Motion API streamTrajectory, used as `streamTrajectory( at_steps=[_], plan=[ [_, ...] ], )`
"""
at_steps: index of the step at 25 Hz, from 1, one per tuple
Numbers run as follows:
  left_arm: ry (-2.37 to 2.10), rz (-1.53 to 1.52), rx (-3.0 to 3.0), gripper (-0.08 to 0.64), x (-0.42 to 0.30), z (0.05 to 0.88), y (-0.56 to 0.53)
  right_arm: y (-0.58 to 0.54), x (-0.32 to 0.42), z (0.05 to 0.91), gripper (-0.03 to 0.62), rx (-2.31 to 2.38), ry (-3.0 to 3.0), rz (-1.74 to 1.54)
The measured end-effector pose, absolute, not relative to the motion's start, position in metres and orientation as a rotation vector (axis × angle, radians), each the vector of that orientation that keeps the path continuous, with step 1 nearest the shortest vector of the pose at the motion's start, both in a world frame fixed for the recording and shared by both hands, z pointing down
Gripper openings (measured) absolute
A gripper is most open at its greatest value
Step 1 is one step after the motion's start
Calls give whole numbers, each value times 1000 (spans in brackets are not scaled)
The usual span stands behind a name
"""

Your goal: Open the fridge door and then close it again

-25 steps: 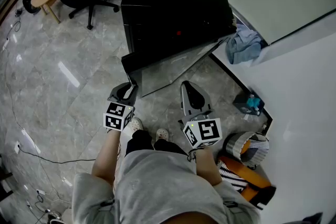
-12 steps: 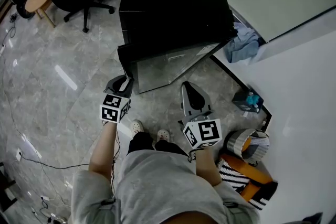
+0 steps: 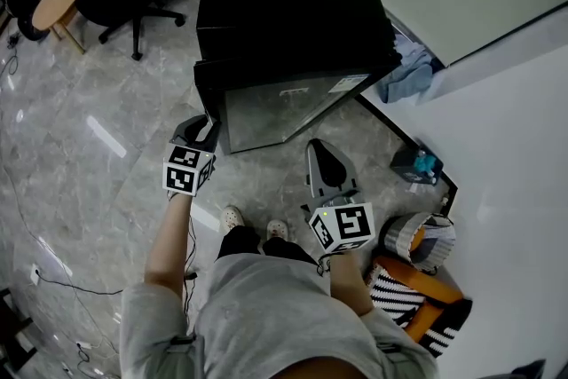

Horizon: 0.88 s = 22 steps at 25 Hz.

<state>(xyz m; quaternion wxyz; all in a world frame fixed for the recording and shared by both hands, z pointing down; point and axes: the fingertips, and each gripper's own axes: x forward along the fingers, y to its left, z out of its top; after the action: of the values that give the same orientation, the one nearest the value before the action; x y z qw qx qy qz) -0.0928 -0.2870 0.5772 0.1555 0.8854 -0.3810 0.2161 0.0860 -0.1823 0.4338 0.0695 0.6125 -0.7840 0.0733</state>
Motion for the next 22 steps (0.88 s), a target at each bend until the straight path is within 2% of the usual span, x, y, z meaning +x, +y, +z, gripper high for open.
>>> streamTrajectory(
  at_steps=[22],
  plan=[
    [-1043, 679, 2604, 94, -91, 581, -346, -193, 86, 438, 26, 1918, -2275, 230]
  ],
)
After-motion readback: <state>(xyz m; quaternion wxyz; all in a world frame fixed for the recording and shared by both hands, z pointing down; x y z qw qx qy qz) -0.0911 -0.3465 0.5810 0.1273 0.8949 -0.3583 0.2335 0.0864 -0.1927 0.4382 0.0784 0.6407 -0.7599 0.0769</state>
